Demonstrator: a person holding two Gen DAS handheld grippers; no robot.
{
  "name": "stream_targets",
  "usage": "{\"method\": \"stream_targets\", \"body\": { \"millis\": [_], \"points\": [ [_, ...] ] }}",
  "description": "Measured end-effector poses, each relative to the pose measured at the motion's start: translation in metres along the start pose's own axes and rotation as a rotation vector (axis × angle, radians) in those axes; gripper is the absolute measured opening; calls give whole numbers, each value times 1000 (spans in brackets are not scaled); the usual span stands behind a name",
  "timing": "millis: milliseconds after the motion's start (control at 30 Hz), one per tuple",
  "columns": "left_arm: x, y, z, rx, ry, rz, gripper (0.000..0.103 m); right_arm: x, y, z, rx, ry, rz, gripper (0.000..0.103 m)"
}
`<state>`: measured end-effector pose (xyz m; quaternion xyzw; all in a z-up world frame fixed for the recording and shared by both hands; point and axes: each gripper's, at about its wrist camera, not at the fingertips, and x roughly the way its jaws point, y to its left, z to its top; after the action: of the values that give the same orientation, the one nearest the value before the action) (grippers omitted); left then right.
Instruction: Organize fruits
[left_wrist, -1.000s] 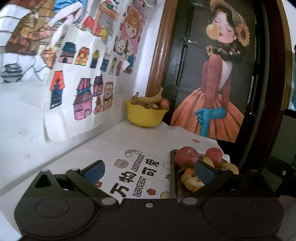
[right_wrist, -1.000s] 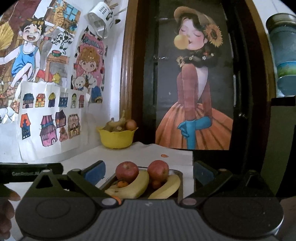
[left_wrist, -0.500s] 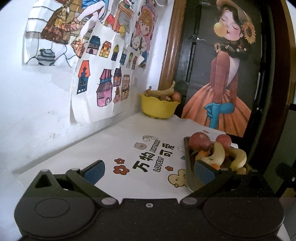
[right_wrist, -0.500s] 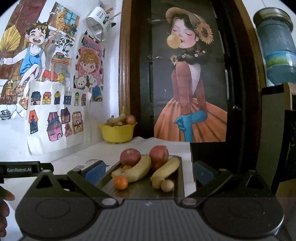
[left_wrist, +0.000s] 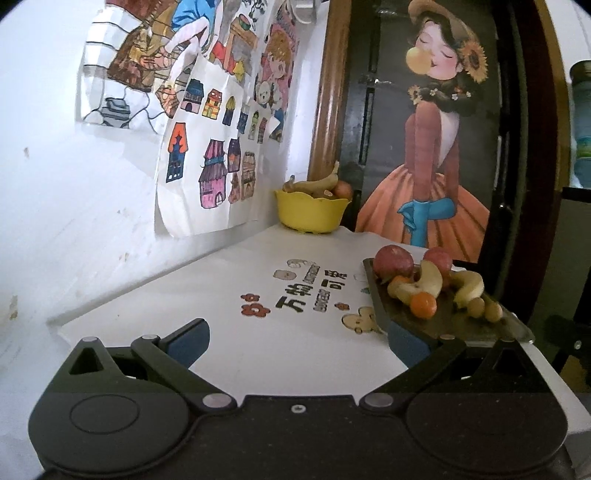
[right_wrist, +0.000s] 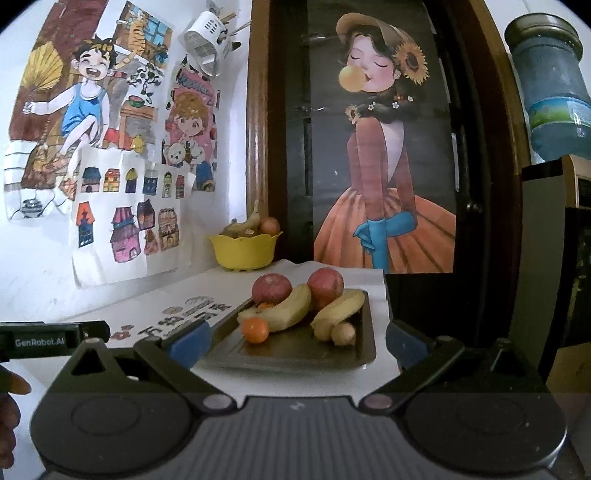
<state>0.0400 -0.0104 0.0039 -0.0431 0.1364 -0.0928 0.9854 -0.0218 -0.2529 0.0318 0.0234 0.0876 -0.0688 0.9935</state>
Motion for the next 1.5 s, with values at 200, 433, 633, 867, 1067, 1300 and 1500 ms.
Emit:
{"method": "stream_targets", "body": {
  "millis": [200,433,633,867,1067,1300,1500],
  "points": [
    [-12,5,-13,-12,13,-2,102,-7,6,-15,6,27,-2,103],
    [-16,4,-18,-7,24,1,102,-11,11,-20,-10,44,13,103],
    [-15,3,-20,-1,32,-2,102,-11,12,-24,-8,58,10,103],
    [-14,4,-20,-4,37,2,102,-10,16,-27,-15,75,19,103],
    [-12,6,-21,-10,43,12,102,-8,19,-27,-24,87,21,103],
    [-12,6,-21,-12,44,13,102,-7,19,-28,-22,91,16,103],
    [-11,6,-23,-15,48,17,102,-6,20,-29,-19,97,18,103]
  ]
}}
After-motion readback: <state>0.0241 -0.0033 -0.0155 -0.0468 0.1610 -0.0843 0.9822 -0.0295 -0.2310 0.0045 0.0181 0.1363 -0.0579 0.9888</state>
